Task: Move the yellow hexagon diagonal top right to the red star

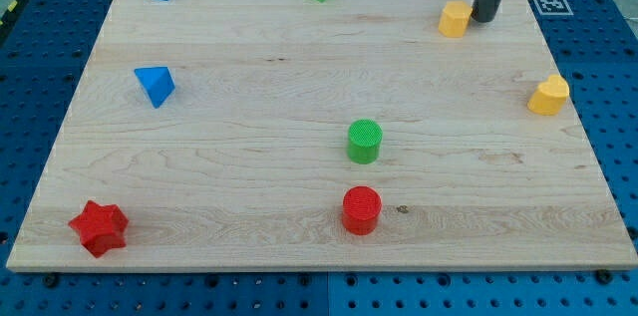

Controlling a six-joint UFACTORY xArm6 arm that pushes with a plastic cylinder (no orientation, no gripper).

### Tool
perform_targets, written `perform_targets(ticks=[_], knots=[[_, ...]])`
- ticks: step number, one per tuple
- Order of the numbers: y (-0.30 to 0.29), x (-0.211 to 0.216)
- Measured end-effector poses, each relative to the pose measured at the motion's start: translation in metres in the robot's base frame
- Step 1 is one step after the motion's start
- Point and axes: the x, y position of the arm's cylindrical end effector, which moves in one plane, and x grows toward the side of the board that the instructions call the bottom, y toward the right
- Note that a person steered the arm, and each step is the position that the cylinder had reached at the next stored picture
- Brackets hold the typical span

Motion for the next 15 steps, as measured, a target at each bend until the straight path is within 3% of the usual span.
perform_targets(ticks=[4,6,10,15], knots=[[-0.068,0.0],[-0.081,0.053],[-0.202,0.117],[-0.292,0.222]])
